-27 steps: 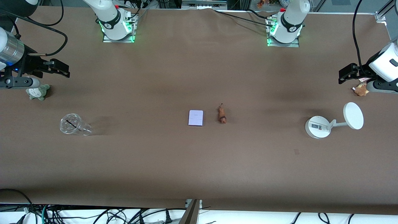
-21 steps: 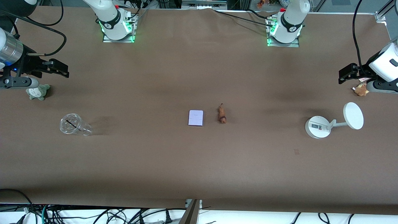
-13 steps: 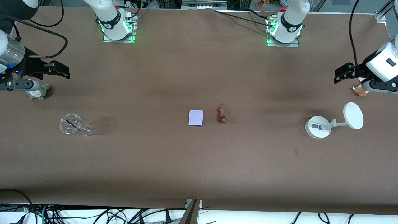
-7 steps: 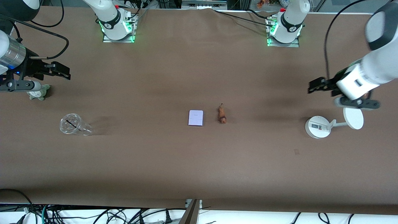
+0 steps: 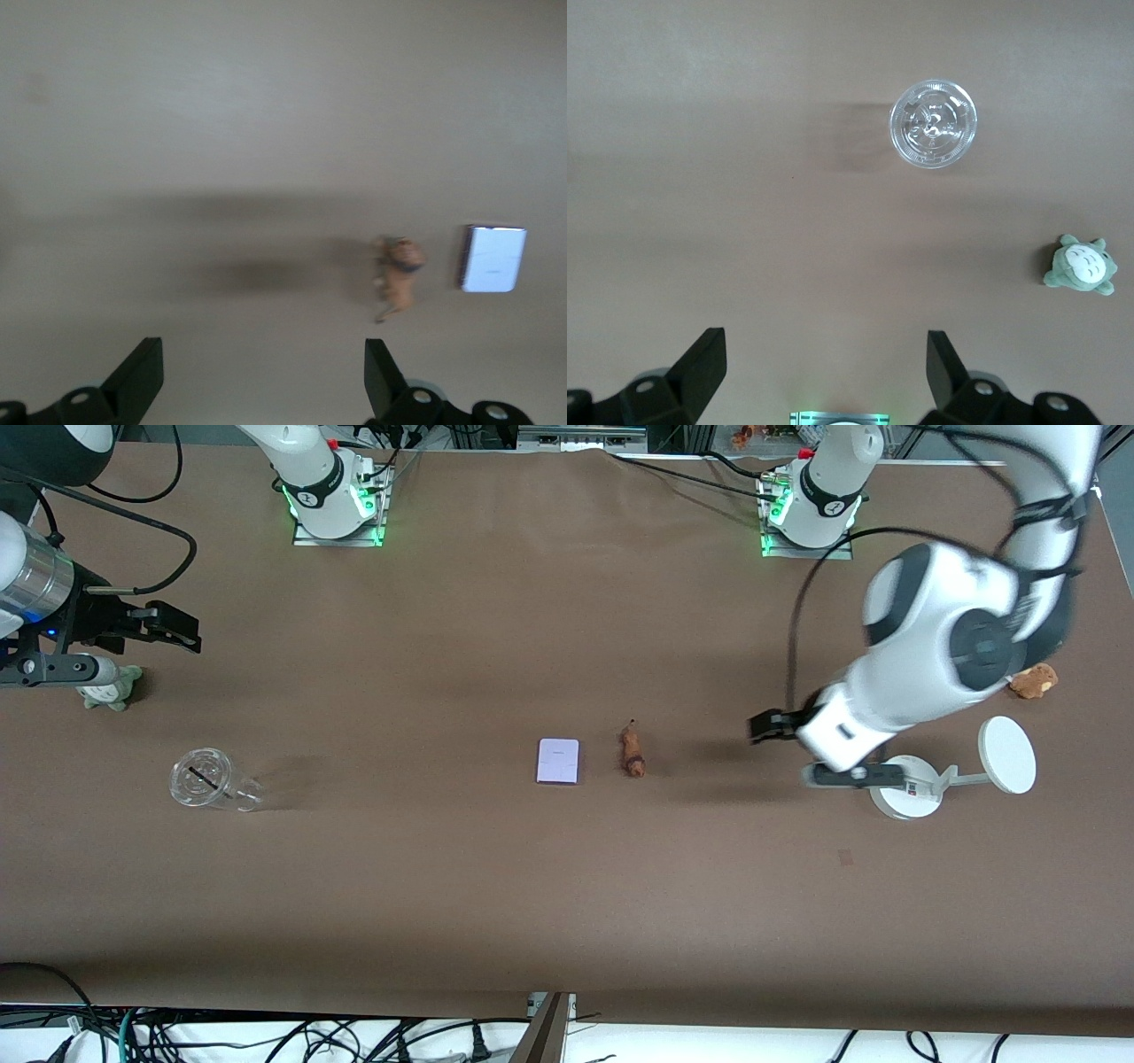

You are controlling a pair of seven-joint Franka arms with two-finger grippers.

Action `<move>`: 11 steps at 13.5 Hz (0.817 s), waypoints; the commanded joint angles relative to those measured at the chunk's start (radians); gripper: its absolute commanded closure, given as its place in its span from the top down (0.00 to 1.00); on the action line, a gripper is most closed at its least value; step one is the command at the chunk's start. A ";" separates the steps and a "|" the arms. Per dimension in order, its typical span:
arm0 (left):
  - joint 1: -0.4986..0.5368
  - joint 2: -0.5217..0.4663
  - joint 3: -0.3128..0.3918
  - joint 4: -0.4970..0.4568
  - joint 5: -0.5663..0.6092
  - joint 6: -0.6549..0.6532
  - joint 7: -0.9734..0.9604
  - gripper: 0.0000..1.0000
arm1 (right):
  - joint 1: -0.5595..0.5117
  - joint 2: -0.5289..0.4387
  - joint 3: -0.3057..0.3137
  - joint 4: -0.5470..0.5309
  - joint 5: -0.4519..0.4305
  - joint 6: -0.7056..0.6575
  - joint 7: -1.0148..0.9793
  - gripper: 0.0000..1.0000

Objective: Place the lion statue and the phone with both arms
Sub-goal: 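Reach the left gripper down to the brown lion statue, then grasp the lion with the left gripper while the right gripper reaches the phone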

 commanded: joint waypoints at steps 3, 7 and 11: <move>-0.165 0.169 0.008 0.025 0.006 0.173 -0.184 1.00 | 0.005 0.003 -0.006 0.014 -0.006 -0.007 -0.007 1.00; -0.257 0.265 0.014 0.020 0.134 0.293 -0.363 1.00 | 0.005 0.003 -0.006 0.013 -0.006 -0.008 -0.007 1.00; -0.280 0.339 0.011 0.025 0.228 0.375 -0.447 1.00 | 0.003 0.003 -0.006 0.011 -0.006 -0.010 -0.007 1.00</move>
